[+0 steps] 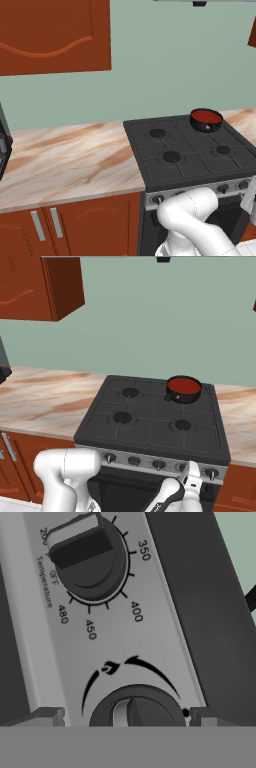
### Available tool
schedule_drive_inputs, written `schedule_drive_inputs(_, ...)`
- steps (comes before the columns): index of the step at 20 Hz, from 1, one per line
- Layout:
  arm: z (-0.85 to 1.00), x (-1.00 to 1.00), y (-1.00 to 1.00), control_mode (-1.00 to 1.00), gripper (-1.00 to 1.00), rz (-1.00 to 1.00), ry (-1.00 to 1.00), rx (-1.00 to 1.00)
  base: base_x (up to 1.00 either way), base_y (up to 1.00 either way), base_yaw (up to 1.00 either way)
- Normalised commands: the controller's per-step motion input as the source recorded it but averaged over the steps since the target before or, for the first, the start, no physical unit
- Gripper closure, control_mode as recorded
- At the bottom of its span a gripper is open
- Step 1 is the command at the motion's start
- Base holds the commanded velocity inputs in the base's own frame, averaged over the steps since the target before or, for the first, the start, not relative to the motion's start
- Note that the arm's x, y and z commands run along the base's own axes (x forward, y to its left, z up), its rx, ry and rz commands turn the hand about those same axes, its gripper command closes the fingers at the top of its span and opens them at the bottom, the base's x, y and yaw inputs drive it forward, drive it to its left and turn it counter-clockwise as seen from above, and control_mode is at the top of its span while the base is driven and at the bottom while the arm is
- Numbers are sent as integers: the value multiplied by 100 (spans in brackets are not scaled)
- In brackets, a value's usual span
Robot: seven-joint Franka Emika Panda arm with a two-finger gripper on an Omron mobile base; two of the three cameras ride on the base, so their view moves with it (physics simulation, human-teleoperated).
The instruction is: Wait until the marinara sauce is simmered to a deep red color and then turn off the stove.
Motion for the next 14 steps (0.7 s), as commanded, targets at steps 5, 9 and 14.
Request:
schedule_drive_inputs(5,0,0,0,-100,-100,0,0,0,0,0,0)
schedule_drive_inputs(9,0,0,0,-100,-100,0,0,0,0,0,0)
schedule_drive_inputs(14,0,0,0,-100,-100,0,0,0,0,0,0)
